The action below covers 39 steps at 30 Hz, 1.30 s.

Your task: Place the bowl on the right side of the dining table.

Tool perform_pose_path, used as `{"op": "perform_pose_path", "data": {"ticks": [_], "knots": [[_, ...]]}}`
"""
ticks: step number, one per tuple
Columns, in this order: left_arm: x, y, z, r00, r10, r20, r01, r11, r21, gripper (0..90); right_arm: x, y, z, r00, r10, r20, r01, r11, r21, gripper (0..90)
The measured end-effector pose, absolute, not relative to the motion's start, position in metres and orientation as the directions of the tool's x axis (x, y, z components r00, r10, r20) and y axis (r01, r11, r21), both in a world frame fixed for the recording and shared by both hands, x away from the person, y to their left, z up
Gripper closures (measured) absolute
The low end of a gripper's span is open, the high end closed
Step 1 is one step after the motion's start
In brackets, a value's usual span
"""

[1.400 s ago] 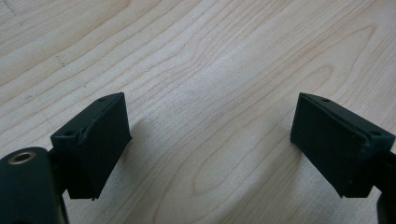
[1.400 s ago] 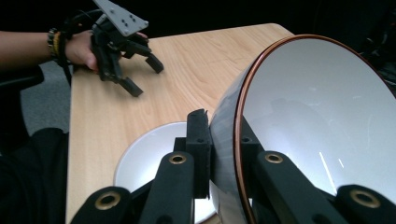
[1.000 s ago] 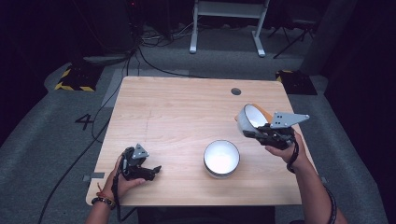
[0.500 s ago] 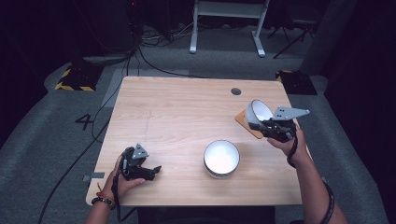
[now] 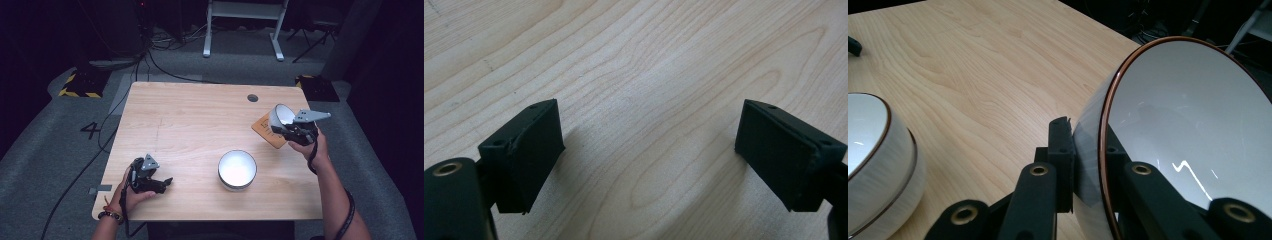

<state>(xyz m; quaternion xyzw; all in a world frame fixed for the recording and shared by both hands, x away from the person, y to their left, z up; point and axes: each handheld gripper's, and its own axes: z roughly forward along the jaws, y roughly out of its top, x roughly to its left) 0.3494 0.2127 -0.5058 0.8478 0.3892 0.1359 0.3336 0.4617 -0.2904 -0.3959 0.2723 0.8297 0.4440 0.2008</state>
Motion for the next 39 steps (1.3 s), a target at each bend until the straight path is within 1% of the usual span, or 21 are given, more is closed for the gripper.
{"op": "perform_pose_path", "data": {"ticks": [7, 8, 12, 13, 23, 27, 37, 39], "knots": [[0.349, 0.213, -0.506, 0.660, 0.751, -0.029, 0.569, -0.474, 0.672, 11.9, 0.471, -0.294, -0.402, -0.760, 0.646, -0.068, 0.296, 0.438, 0.849, 81.9], [0.349, 0.213, -0.506, 0.660, 0.751, -0.029, 0.569, -0.474, 0.672, 11.9, 0.472, -0.294, -0.403, -0.755, 0.651, -0.083, 0.297, 0.451, 0.842, 81.9], [0.349, 0.213, -0.506, 0.660, 0.751, -0.029, 0.569, -0.474, 0.671, 11.9, 0.476, -0.295, -0.406, -0.749, 0.657, -0.086, 0.304, 0.455, 0.837, 81.9], [0.349, 0.213, -0.506, 0.660, 0.751, -0.029, 0.569, -0.474, 0.672, 11.9, 0.479, -0.296, -0.408, -0.735, 0.671, -0.096, 0.310, 0.459, 0.832, 81.9], [0.349, 0.213, -0.506, 0.660, 0.751, -0.029, 0.569, -0.474, 0.672, 11.9, 0.492, -0.294, -0.415, -0.717, 0.689, -0.106, 0.333, 0.472, 0.816, 81.9], [0.349, 0.213, -0.506, 0.658, 0.752, -0.028, 0.568, -0.472, 0.675, 11.9, 0.495, -0.295, -0.417, -0.725, 0.682, -0.101, 0.333, 0.475, 0.815, 81.9], [0.349, 0.213, -0.506, 0.660, 0.751, -0.029, 0.569, -0.474, 0.671, 11.9, 0.504, -0.294, -0.420, -0.709, 0.690, -0.146, 0.338, 0.513, 0.789, 81.9], [0.349, 0.213, -0.506, 0.660, 0.751, -0.029, 0.569, -0.474, 0.671, 11.9, 0.505, -0.294, -0.421, -0.708, 0.692, -0.142, 0.341, 0.511, 0.789, 81.9]]}}
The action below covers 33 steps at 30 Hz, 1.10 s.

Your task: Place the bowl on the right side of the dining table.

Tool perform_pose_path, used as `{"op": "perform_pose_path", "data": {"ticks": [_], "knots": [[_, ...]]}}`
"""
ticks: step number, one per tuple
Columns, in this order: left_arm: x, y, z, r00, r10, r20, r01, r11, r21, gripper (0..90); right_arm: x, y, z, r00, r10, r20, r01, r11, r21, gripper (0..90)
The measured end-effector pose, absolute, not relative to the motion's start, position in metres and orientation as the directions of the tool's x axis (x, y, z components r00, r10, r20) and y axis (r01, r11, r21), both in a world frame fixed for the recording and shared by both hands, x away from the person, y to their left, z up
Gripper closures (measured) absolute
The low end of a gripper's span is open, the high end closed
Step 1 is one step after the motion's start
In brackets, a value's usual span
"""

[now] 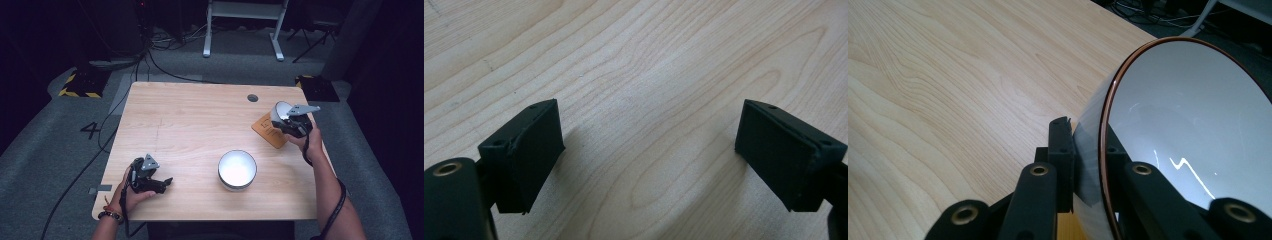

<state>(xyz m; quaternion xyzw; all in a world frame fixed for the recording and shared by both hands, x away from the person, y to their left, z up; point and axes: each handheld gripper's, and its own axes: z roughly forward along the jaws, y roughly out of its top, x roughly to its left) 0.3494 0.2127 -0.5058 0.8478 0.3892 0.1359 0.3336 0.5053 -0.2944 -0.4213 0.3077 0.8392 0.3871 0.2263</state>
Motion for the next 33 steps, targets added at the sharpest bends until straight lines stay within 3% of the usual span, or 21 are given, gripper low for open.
{"op": "perform_pose_path", "data": {"ticks": [33], "knots": [[0.349, 0.213, -0.506, 0.660, 0.751, -0.029, 0.570, -0.474, 0.671, 11.9, 0.528, -0.285, -0.453, -0.671, 0.726, -0.148, 0.451, 0.558, 0.696, 81.7]]}}
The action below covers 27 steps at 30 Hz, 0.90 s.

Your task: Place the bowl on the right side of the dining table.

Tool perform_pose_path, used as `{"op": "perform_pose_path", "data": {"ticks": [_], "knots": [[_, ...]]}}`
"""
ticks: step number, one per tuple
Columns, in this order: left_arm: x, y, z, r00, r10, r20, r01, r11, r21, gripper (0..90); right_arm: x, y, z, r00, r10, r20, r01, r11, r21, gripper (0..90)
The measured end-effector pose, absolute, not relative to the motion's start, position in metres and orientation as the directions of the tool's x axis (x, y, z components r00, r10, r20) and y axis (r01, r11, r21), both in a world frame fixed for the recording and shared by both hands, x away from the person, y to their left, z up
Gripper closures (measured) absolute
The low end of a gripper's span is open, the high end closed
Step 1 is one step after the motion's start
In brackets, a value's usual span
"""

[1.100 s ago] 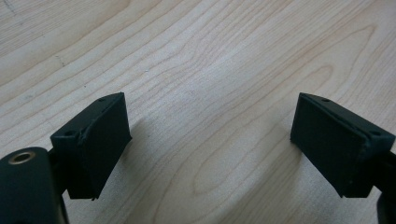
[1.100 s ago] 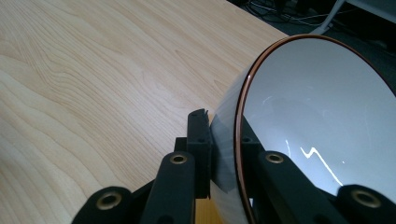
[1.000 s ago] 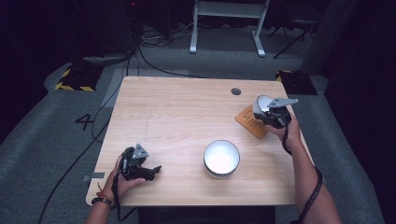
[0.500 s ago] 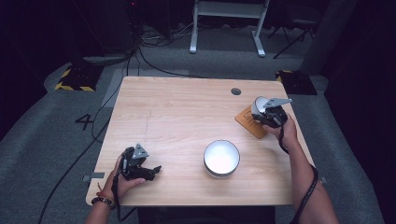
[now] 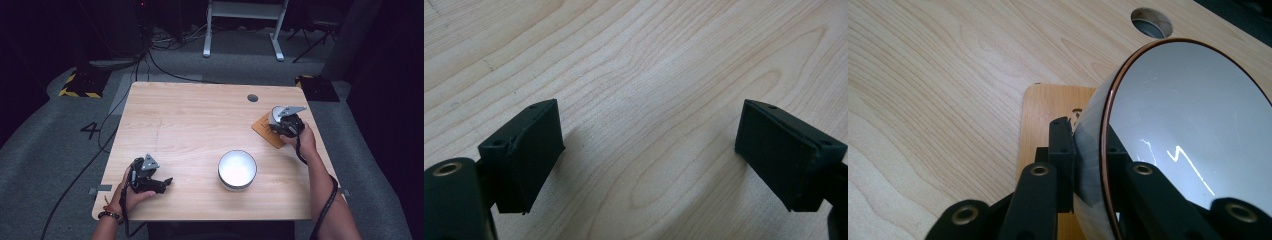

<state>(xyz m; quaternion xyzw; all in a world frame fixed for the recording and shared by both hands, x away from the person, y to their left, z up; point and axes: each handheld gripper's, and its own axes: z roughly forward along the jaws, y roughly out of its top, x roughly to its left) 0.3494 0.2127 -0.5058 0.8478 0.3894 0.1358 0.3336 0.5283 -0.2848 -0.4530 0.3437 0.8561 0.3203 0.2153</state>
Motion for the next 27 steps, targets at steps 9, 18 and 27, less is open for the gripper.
{"op": "perform_pose_path", "data": {"ticks": [9, 18, 27], "knots": [[0.349, 0.213, -0.506, 0.660, 0.750, -0.030, 0.569, -0.474, 0.672, 12.1, 0.528, -0.282, -0.454, -0.677, 0.718, -0.160, 0.451, 0.577, 0.682, 81.7], [0.349, 0.213, -0.506, 0.661, 0.750, -0.030, 0.569, -0.474, 0.672, 12.1, 0.528, -0.278, -0.455, -0.691, 0.707, -0.152, 0.449, 0.584, 0.676, 81.8], [0.349, 0.213, -0.506, 0.660, 0.750, -0.030, 0.569, -0.474, 0.672, 12.0, 0.527, -0.275, -0.457, -0.707, 0.693, -0.140, 0.446, 0.590, 0.673, 81.4]]}}
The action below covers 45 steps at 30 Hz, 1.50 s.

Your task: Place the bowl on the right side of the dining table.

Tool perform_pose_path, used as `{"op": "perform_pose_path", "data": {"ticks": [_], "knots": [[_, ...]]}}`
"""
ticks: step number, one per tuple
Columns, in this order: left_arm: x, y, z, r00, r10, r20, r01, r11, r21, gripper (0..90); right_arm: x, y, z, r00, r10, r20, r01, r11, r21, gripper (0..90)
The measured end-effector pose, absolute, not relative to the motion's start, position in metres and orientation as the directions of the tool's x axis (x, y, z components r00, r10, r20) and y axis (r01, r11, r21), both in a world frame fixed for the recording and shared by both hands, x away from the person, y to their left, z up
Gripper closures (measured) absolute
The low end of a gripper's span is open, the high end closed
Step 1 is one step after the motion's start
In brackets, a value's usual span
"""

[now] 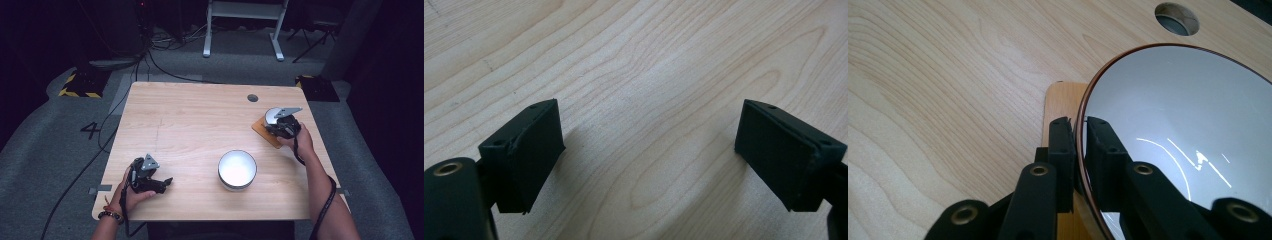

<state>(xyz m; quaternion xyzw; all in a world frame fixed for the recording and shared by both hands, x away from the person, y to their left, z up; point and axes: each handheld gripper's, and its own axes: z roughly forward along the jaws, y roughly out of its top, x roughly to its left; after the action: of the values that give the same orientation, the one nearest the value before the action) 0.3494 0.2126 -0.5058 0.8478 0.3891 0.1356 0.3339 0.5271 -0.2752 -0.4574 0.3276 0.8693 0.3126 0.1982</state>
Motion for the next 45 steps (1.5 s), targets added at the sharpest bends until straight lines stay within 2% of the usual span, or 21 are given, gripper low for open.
{"op": "perform_pose_path", "data": {"ticks": [13, 23, 25, 29, 30, 34, 35, 39, 45], "knots": [[0.349, 0.213, -0.506, 0.660, 0.750, -0.030, 0.569, -0.474, 0.672, 12.1, 0.527, -0.273, -0.457, -0.689, 0.712, -0.137, 0.463, 0.578, 0.672, 78.0], [0.349, 0.213, -0.506, 0.660, 0.750, -0.030, 0.569, -0.474, 0.672, 12.1, 0.528, -0.278, -0.456, -0.675, 0.724, -0.141, 0.460, 0.562, 0.688, 69.4], [0.349, 0.213, -0.506, 0.660, 0.750, -0.030, 0.569, -0.474, 0.672, 12.1, 0.527, -0.277, -0.455, -0.655, 0.746, -0.118, 0.475, 0.528, 0.704, 65.1], [0.349, 0.212, -0.506, 0.659, 0.752, -0.028, 0.568, -0.473, 0.673, 12.1, 0.527, -0.281, -0.456, -0.656, 0.744, -0.125, 0.471, 0.533, 0.703, 55.4], [0.349, 0.212, -0.506, 0.659, 0.752, -0.028, 0.568, -0.473, 0.673, 12.1, 0.527, -0.280, -0.457, -0.644, 0.758, -0.106, 0.490, 0.514, 0.704, 49.9], [0.349, 0.213, -0.506, 0.660, 0.751, -0.029, 0.569, -0.474, 0.672, 12.1, 0.527, -0.283, -0.458, -0.639, 0.761, -0.112, 0.487, 0.513, 0.707, 38.4], [0.349, 0.213, -0.506, 0.660, 0.751, -0.029, 0.569, -0.474, 0.672, 12.1, 0.527, -0.283, -0.458, -0.639, 0.761, -0.112, 0.487, 0.513, 0.707, 38.4], [0.349, 0.213, -0.506, 0.659, 0.751, -0.028, 0.568, -0.473, 0.673, 12.0, 0.526, -0.280, -0.460, -0.613, 0.780, -0.128, 0.506, 0.512, 0.694, 23.7], [0.349, 0.213, -0.506, 0.661, 0.750, -0.030, 0.569, -0.474, 0.672, 12.1, 0.524, -0.278, -0.461, -0.631, 0.766, -0.123, 0.493, 0.519, 0.698, 21.3]]}}
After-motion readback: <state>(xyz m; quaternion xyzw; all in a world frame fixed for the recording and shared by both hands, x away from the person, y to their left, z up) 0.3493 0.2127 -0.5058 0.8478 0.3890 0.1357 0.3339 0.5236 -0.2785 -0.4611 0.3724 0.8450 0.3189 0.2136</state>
